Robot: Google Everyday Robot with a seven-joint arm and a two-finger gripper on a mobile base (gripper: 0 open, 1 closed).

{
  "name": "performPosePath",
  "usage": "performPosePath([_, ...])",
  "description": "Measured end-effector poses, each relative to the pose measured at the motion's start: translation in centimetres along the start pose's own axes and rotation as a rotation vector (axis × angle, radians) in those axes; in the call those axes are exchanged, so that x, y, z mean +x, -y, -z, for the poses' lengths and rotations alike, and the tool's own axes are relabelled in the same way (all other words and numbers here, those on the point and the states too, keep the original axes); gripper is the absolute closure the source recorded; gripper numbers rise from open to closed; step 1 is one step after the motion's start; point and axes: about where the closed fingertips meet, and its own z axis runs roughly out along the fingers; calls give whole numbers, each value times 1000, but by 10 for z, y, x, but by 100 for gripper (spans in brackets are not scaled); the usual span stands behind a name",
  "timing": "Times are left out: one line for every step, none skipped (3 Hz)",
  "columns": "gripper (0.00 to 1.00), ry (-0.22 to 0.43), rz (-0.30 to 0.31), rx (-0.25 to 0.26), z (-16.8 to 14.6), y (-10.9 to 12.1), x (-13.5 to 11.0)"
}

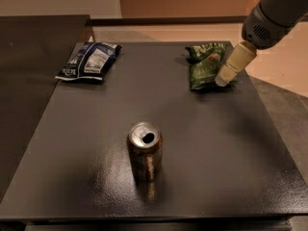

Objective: Move green jalapeno chip bag near orange can

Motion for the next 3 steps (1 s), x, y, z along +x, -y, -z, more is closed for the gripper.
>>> performPosePath([0, -7, -134, -27, -30, 29, -6])
performPosePath([0, -18, -221, -62, -57, 43, -12])
performPosePath([0, -16, -267, -86, -77, 47, -15])
